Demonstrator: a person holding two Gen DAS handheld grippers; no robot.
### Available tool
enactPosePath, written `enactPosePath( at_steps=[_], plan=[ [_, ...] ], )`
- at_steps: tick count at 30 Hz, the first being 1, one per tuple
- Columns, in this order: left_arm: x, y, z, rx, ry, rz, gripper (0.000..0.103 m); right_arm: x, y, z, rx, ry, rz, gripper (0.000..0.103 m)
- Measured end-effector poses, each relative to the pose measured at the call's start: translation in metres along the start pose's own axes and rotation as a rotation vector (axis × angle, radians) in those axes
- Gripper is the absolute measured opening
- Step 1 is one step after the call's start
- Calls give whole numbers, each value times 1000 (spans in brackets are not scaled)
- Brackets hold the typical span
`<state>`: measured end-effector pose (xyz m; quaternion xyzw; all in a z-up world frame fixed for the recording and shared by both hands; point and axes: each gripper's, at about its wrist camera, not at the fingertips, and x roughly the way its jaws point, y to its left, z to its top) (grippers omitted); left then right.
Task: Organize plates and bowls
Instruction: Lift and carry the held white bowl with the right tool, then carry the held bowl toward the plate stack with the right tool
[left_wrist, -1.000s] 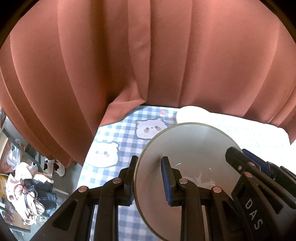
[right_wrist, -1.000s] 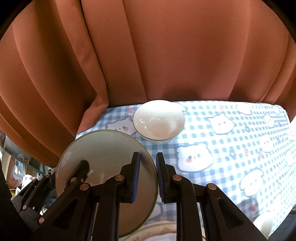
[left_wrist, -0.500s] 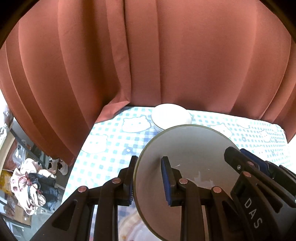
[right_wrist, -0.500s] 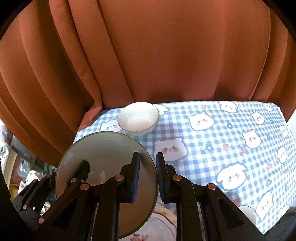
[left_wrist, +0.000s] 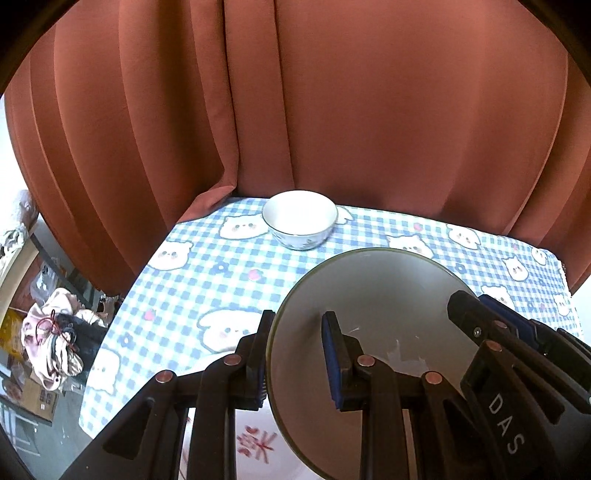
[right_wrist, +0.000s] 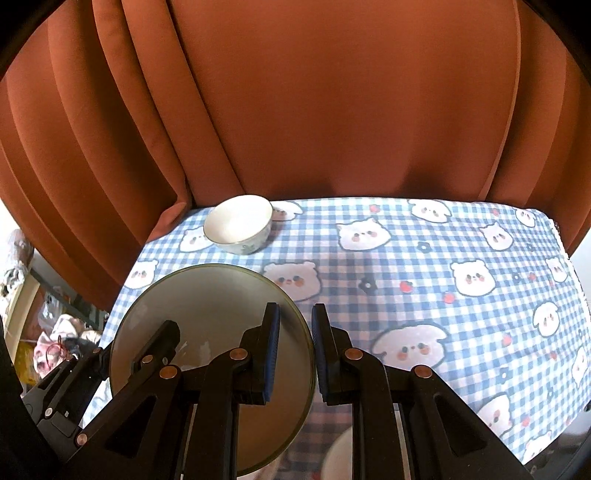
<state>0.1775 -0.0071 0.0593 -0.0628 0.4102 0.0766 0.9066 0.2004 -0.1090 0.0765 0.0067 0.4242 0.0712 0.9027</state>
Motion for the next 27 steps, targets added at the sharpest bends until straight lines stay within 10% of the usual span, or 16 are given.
enactPosePath(
  at_steps=[27],
  plan=[
    [-9, -99, -87, 89, 92, -89, 23, -33, -124, -79, 54, 61, -51, 21]
  ],
)
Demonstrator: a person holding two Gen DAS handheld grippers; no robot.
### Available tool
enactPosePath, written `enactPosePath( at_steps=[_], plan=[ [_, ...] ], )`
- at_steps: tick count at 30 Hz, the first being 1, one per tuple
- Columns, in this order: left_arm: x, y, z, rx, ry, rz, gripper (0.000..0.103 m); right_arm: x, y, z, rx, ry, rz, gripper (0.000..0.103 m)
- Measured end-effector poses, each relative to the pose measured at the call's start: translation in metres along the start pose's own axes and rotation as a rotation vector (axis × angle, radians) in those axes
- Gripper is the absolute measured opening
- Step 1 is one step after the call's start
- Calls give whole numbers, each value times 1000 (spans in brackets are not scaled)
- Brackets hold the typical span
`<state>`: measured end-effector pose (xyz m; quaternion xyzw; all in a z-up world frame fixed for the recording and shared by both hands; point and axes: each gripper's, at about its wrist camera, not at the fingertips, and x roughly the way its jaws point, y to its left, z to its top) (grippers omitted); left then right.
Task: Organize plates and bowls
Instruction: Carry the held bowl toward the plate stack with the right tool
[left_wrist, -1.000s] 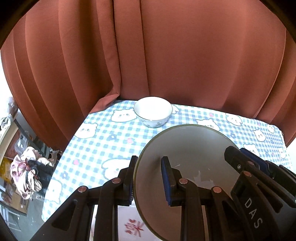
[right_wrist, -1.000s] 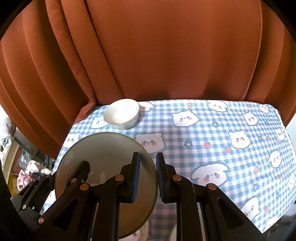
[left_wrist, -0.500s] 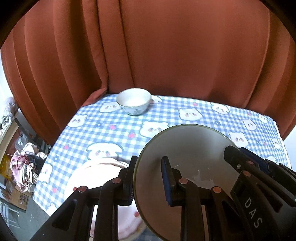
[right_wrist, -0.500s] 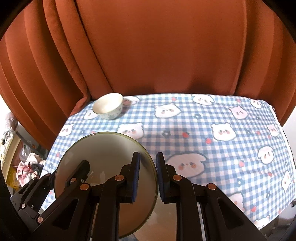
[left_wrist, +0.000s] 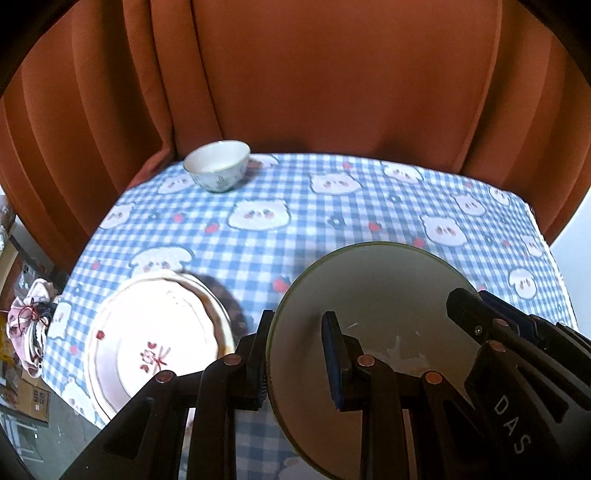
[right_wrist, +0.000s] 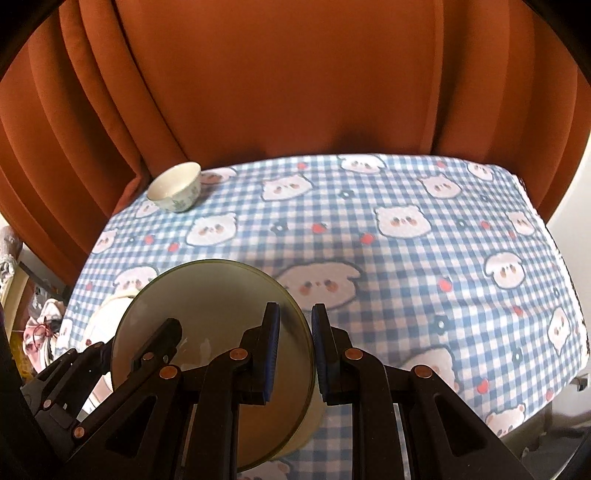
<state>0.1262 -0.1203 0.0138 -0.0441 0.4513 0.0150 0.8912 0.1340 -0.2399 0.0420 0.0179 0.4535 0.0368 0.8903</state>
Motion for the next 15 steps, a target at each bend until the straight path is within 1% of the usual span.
enactPosePath(
  at_steps=[5, 15],
  plan=[
    [12, -6, -12, 4, 50, -4, 23, 9, -9, -13, 12, 37, -4, 21],
    [32, -3, -26, -2, 114, 19, 23, 30, -11, -27, -1, 94, -4, 21]
  ],
)
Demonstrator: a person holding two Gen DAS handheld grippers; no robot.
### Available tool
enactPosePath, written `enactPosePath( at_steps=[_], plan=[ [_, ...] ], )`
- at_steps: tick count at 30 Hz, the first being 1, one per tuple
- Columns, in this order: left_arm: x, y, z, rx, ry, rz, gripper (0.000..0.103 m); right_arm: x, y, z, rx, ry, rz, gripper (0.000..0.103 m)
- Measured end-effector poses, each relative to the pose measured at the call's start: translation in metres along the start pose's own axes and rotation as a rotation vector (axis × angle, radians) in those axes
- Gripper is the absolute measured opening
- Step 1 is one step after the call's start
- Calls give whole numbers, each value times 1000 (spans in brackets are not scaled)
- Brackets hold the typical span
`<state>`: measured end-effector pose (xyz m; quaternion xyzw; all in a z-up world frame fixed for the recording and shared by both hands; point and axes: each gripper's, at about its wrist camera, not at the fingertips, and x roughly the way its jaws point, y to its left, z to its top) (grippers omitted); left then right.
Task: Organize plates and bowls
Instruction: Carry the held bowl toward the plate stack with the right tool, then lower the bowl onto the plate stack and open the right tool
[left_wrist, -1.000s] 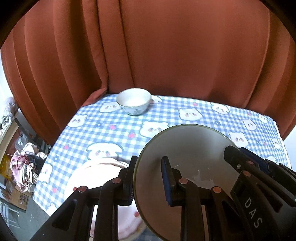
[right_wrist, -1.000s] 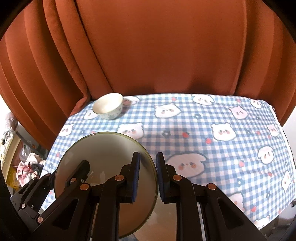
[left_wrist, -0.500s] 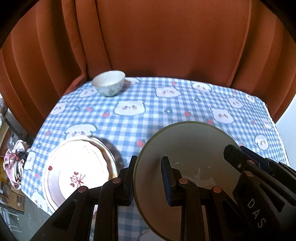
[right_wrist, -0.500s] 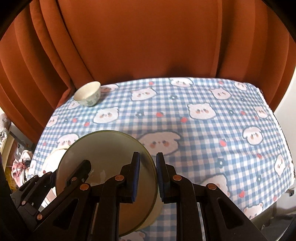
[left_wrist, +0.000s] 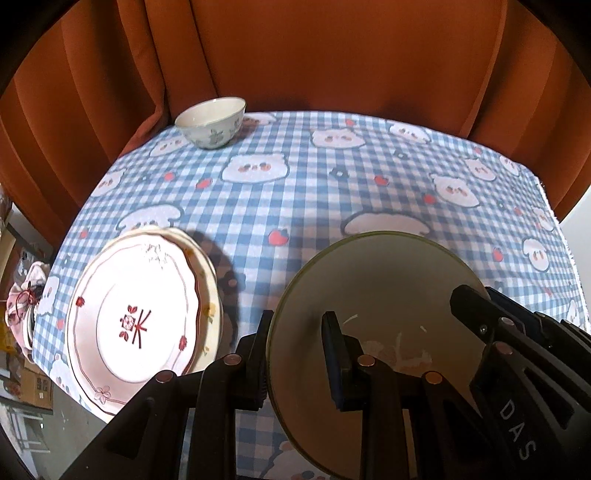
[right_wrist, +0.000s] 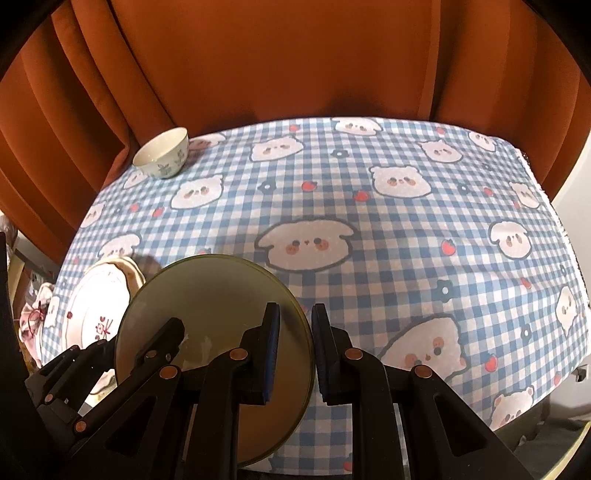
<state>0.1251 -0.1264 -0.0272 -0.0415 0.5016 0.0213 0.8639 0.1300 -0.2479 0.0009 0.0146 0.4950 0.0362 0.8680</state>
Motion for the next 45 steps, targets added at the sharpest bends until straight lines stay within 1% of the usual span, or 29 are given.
enactPosePath(
  at_steps=[7, 10, 16, 19, 20, 21, 24, 25, 27, 28, 29, 30, 31, 32, 34, 37, 41, 45],
  plan=[
    [17, 2, -3, -12, 45, 16, 23, 18, 1, -4, -12, 43, 7, 21],
    [24, 3, -5, -18, 71, 11, 23, 25, 0, -4, -8, 62, 13, 21],
    [26, -3, -5, 10, 61, 39, 23, 33, -1, -4, -24, 66, 7, 21],
    [27, -4, -5, 12, 63, 39, 23, 33, 1, -6, -34, 66, -4, 21],
    [27, -4, -5, 10, 66, 32, 25, 34, 1, -6, -35, 70, -9, 23],
    [27, -3, -5, 11, 67, 27, 30, 34, 1, -6, -35, 74, -7, 24],
    [27, -3, -5, 18, 69, 4, 34, 35, 0, -6, -24, 76, -4, 25],
    [28, -2, -5, 22, 74, -3, 36, 36, -1, -6, -19, 80, 0, 29],
    [30, -1, -6, 28, 90, -26, 40, 40, -1, -7, -1, 111, 10, 41],
    [30, 1, -6, 27, 92, -47, 42, 41, -1, -7, 5, 121, 7, 51],
    [30, 2, -6, 26, 91, -57, 51, 41, -1, -8, 5, 124, -9, 56],
    [28, 3, -6, 29, 86, -71, 64, 40, 0, -8, 6, 121, -27, 57],
    [26, 5, -6, 34, 79, -83, 69, 39, 0, -8, 8, 117, -41, 59],
    [23, 6, -6, 40, 69, -92, 72, 38, 1, -8, 14, 116, -44, 65],
    [16, 10, -5, 53, 53, -103, 73, 34, 4, -8, 23, 108, -46, 68],
    [6, 22, -1, 50, 33, -126, 78, 24, 17, -7, 8, 79, -84, 68],
    [-4, 45, 8, 47, 9, -128, 79, 8, 38, -2, -1, 33, -119, 68],
    [-12, 70, 15, 42, -6, -134, 78, 1, 62, 5, -17, 26, -119, 68]
  ],
)
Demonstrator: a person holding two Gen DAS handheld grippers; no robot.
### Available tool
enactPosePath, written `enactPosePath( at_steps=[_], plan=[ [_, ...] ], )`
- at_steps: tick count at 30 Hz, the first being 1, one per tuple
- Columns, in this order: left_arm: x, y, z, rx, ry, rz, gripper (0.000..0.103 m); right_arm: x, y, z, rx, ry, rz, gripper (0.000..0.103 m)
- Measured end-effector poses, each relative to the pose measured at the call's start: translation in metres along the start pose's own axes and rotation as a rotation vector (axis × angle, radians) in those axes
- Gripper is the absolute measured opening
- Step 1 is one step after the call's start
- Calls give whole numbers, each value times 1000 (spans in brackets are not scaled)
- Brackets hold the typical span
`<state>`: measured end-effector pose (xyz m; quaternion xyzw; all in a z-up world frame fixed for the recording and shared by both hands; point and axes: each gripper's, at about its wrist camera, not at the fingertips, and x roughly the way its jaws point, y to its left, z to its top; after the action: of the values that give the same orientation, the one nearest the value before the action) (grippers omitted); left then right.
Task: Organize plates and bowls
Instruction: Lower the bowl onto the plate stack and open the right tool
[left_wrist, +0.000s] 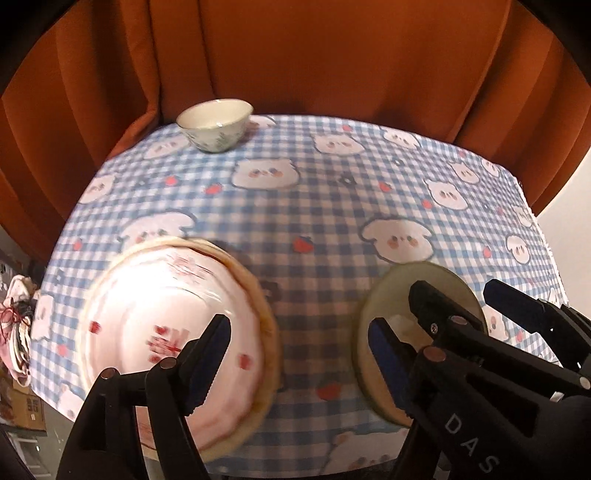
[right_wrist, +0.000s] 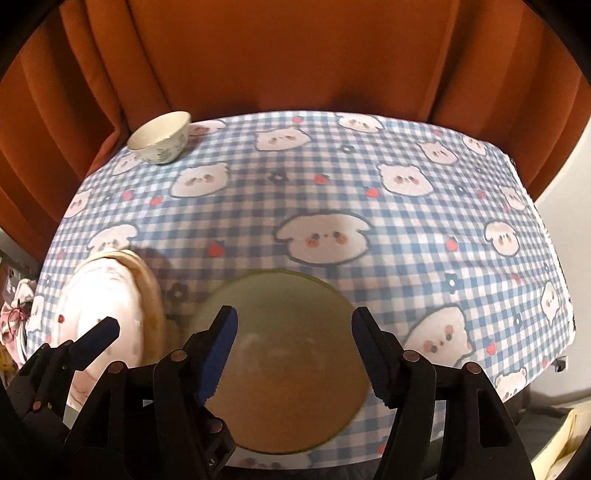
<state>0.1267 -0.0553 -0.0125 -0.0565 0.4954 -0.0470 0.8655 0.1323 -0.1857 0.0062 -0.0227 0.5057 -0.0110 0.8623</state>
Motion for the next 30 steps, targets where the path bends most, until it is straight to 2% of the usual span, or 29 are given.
enactPosePath(
  at_steps=[10, 13, 17, 20, 23, 30],
  plan=[
    [-19, 69, 27, -17, -47, 49, 77, -14, 74, 29, -5, -54, 78, 68],
    [-19, 87, 38, -22, -77, 47, 77, -16, 93, 38, -11, -71, 78, 68],
    [-15, 107, 55, -60, -87, 43, 77, -16, 119, 56, -38, -85, 27, 72],
    [-14, 115, 70, -71, -112, 66, 76, -14, 129, 70, -62, -102, 26, 74],
    [-9, 121, 85, -71, -121, 99, 76, -9, 135, 87, -63, -129, 97, 74],
    [18, 126, 127, -86, -113, 181, 75, 24, 145, 132, -79, -106, 145, 74]
  ],
)
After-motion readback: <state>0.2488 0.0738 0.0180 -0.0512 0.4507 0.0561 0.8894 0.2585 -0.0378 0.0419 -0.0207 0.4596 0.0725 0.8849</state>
